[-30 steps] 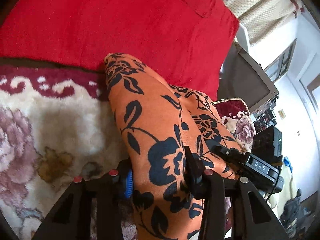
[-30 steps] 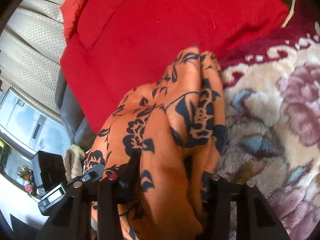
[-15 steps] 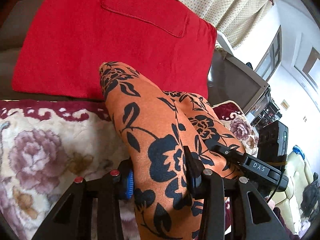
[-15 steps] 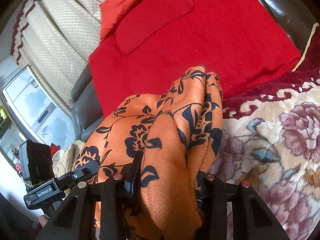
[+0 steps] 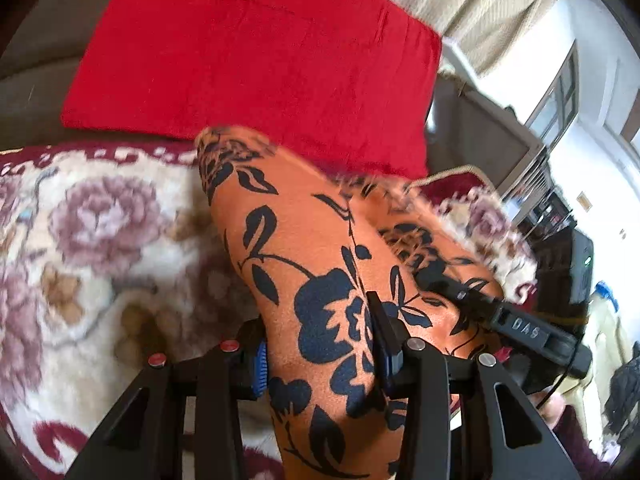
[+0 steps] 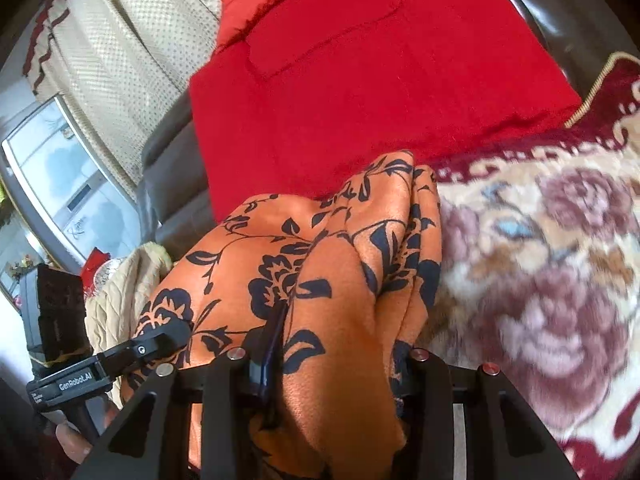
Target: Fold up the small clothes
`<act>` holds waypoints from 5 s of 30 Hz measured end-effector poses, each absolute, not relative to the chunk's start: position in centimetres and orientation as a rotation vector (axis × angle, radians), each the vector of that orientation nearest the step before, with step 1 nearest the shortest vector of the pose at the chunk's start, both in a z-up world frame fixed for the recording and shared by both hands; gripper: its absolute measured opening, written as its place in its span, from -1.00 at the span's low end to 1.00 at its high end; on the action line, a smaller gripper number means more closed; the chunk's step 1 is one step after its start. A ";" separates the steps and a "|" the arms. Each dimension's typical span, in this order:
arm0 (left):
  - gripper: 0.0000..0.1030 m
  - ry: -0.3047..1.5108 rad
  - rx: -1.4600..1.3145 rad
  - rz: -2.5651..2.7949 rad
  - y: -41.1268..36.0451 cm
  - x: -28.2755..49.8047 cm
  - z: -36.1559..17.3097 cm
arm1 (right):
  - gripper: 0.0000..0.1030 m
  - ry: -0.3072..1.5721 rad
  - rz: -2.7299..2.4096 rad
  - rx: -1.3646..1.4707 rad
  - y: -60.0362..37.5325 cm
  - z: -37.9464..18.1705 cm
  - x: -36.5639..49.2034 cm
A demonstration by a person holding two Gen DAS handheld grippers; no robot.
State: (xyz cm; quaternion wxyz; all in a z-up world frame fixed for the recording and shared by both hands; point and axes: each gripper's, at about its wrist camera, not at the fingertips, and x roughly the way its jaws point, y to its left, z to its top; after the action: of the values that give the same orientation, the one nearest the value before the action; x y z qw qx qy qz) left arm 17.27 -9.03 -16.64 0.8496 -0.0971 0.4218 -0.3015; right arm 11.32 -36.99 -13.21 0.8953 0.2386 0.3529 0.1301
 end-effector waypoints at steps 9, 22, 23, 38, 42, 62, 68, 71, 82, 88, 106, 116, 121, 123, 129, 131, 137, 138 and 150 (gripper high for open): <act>0.24 1.002 -0.190 -0.465 -6.8 16.5 -18.7 | 0.18 0.843 0.186 0.572 -38.6 -14.9 9.4; 0.42 0.912 0.001 -0.323 -9.6 14.6 -16.4 | 0.15 0.698 0.201 0.476 -37.6 -9.3 9.8; 0.42 0.941 0.029 -0.303 -10.1 14.8 -17.2 | 0.15 0.727 0.211 0.483 -37.1 -9.9 10.7; 0.58 0.912 0.129 -0.213 -9.3 11.4 -16.7 | 0.14 0.848 0.261 0.529 -36.8 -11.0 8.8; 0.59 0.988 0.147 -0.209 -9.7 11.9 -19.0 | 0.15 0.933 0.248 0.558 -36.4 -13.8 8.2; 0.61 0.759 0.211 -0.015 -9.2 6.8 -9.6 | 0.16 0.804 0.137 0.318 -34.7 -7.3 2.3; 0.80 0.640 0.235 0.065 -8.9 4.3 -5.9 | 0.19 0.757 0.113 0.279 -34.7 -4.6 -0.6; 0.80 0.602 0.211 0.058 -8.4 3.2 -4.3 | 0.20 0.741 0.116 0.271 -34.6 -3.4 -1.6; 0.81 0.496 0.176 0.106 -7.1 -0.1 0.5 | 0.29 0.680 0.095 0.209 -32.7 1.0 -4.4; 0.81 0.467 0.161 0.128 -6.3 -1.1 2.2 | 0.30 0.656 0.081 0.188 -31.9 2.8 -5.2; 0.82 0.362 0.133 0.117 -4.5 -6.1 6.4 | 0.31 0.626 0.067 0.155 -28.5 5.8 -7.5; 0.85 0.319 0.117 0.110 -3.6 -8.5 7.9 | 0.31 0.618 0.054 0.154 -27.6 6.7 -9.2; 0.85 0.317 0.117 0.099 -3.4 -9.3 8.1 | 0.31 0.607 0.050 0.144 -27.2 7.3 -10.4; 0.86 0.317 0.121 0.092 -3.4 -9.5 8.3 | 0.31 0.602 0.048 0.148 -27.1 7.5 -10.9; 0.86 0.307 0.111 0.081 -3.1 -10.2 8.6 | 0.31 0.583 0.041 0.145 -26.9 8.3 -12.0; 0.86 0.303 0.109 0.077 -3.1 -10.3 8.8 | 0.31 0.579 0.038 0.141 -26.9 8.5 -12.2; 0.86 0.303 0.112 0.062 -3.3 -10.5 8.8 | 0.31 0.575 0.024 0.148 -26.9 8.7 -12.5; 0.86 0.304 0.113 0.058 -3.3 -10.5 8.7 | 0.31 0.575 0.022 0.148 -26.9 8.8 -12.5; 0.86 0.306 0.119 0.030 -3.6 -10.2 8.6 | 0.31 0.587 -0.004 0.146 -26.9 8.8 -12.3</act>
State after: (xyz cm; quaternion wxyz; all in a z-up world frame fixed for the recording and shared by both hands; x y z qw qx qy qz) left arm -10.25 -3.57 8.60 0.9864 0.0595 0.1524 0.0150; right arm -12.28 -26.93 8.78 0.9546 0.0717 0.2892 -0.0018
